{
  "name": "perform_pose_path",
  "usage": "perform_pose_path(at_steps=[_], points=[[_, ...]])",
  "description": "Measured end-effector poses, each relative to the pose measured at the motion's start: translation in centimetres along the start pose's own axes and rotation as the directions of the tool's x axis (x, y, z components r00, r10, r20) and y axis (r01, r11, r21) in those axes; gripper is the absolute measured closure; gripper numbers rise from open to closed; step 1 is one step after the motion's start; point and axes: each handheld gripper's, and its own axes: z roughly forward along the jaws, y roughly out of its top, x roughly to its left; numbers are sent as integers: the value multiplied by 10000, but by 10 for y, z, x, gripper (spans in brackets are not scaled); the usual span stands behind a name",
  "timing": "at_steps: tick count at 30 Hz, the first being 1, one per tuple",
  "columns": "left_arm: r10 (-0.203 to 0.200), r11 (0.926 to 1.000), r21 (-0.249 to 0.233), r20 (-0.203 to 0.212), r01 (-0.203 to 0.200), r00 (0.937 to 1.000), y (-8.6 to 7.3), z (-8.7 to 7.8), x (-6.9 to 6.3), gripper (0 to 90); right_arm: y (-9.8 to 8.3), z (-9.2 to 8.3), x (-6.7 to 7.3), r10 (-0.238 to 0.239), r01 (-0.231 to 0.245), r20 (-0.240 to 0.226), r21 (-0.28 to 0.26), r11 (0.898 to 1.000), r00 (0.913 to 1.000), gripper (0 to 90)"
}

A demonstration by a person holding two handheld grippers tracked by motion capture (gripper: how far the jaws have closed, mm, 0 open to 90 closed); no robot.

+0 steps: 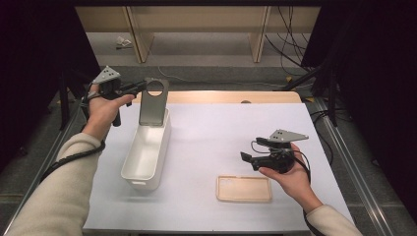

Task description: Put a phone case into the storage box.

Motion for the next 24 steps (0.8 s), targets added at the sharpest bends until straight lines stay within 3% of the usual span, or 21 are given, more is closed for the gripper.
perform_pose_path(at_steps=[24], points=[[-297, 9983, 486, -278, 310, 9992, -12, 21, 10, 822, 1, -1, 0, 66, -67, -85, -79, 9999, 9999, 167]])
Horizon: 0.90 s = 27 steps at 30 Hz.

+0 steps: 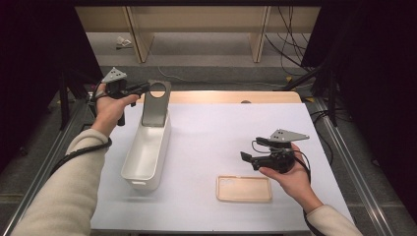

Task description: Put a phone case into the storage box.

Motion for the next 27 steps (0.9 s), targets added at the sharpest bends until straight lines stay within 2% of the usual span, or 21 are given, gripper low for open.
perform_pose_path(at_steps=[6, 21, 27], points=[[7, 9999, 128, -42, -6, 10000, -4, 4, 2, 821, 0, 0, 0, 16, -16, -17, 1, 10000, 10000, 168], [-294, 9988, 394, -192, 301, 9994, -22, 10, 10, 820, 0, 1, 0, 13, -13, -28, 17, 10000, 10000, 168], [-62, 9988, 484, -203, 71, 9998, -21, 11, 7, 820, 0, 1, 0, 48, -48, -40, -5, 10000, 10000, 168]])
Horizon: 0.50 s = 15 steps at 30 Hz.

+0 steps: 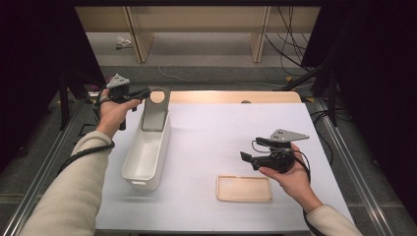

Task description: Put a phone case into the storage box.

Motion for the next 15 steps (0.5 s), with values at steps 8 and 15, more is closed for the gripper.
perform_pose_path(at_steps=[8, 15], points=[[-189, 9998, 60, -37, 189, 9998, -8, 3, 3, 819, 0, 0, 0, -44, 44, 5, 39, 10000, 10000, 167], [-310, 9994, 178, -89, 312, 9995, -16, 7, 5, 818, -1, 1, 0, -36, 36, 5, 70, 10000, 10000, 167]])
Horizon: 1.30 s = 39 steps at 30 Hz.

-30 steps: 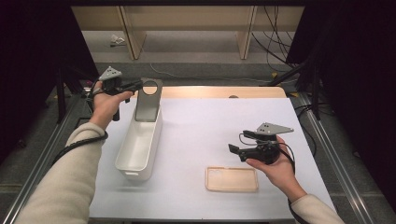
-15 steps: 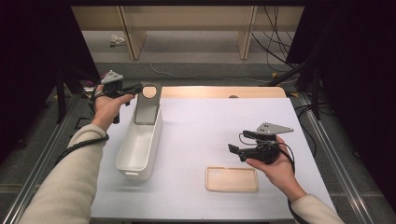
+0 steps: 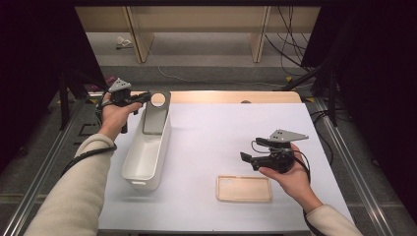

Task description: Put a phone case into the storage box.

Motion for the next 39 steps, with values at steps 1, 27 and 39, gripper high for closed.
perform_pose_path(at_steps=[1, 27, 39], points=[[-29, 10000, -5, -5, 29, 10000, 0, 0, 0, 818, 0, 0, 0, -9, 9, 3, -5, 10000, 10000, 167], [-234, 9974, 661, -929, 296, 9954, -7, 2, 7, 667, 0, 0, 0, -12, 13, -21, 46, 10000, 10000, 167], [-19, 9952, 963, -1372, 152, 9905, 1, -18, 0, 262, 0, 0, 0, 17, -17, 28, 9, 10000, 10000, 167]])
